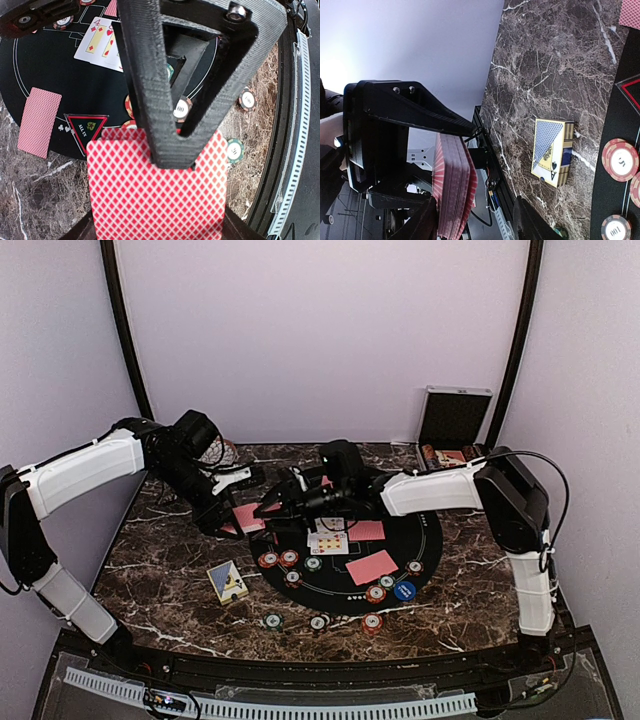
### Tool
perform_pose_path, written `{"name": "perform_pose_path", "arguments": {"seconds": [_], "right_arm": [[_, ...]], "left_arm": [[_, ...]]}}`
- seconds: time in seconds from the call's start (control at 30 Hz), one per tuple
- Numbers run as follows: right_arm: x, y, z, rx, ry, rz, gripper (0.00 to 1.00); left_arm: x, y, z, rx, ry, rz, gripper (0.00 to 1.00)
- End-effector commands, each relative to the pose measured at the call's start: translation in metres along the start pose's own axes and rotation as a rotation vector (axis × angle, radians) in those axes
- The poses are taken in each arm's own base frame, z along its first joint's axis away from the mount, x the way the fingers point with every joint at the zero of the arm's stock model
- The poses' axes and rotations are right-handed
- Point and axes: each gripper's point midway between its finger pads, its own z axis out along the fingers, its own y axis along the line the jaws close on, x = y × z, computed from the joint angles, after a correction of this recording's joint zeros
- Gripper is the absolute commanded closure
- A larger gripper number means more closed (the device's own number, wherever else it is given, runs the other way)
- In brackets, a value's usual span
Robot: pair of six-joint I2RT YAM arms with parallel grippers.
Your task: Distribute texas hold em gaming equipment
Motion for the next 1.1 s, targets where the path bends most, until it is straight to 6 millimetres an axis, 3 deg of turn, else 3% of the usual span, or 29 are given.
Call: {"name": "perform_pose_path", "arguments": {"seconds": [0.0, 0.23, 0.47, 0.7, 1.07], "right_arm": [[-0.003, 0.019, 0.006, -0.009, 0.002, -0.045, 0.46], [0.003, 0.013, 0.029, -0.014, 0.052, -0.034, 0.46], [0.005, 0.001, 0.036, 0.017, 0.081, -0.021, 0.47], [-0.006, -0.012, 0.009, 0.076, 0.033, -0.02, 0.53], [-0.008, 0.014, -0.007, 0.047, 0.001, -0.053, 0.68]], "left_arm": [[-0.015, -0.002, -0.015, -0.006, -0.059, 0.025, 1.0], [-0.014, -0.002, -0.014, 0.001, -0.055, 0.021, 1.0], [-0.012, -0.002, -0.014, -0.002, -0.051, 0.022, 1.0], [-0.011, -0.003, -0.014, -0.005, -0.05, 0.024, 1.0], [-0.01, -0.003, -0.013, -0.006, -0.051, 0.022, 1.0]]}}
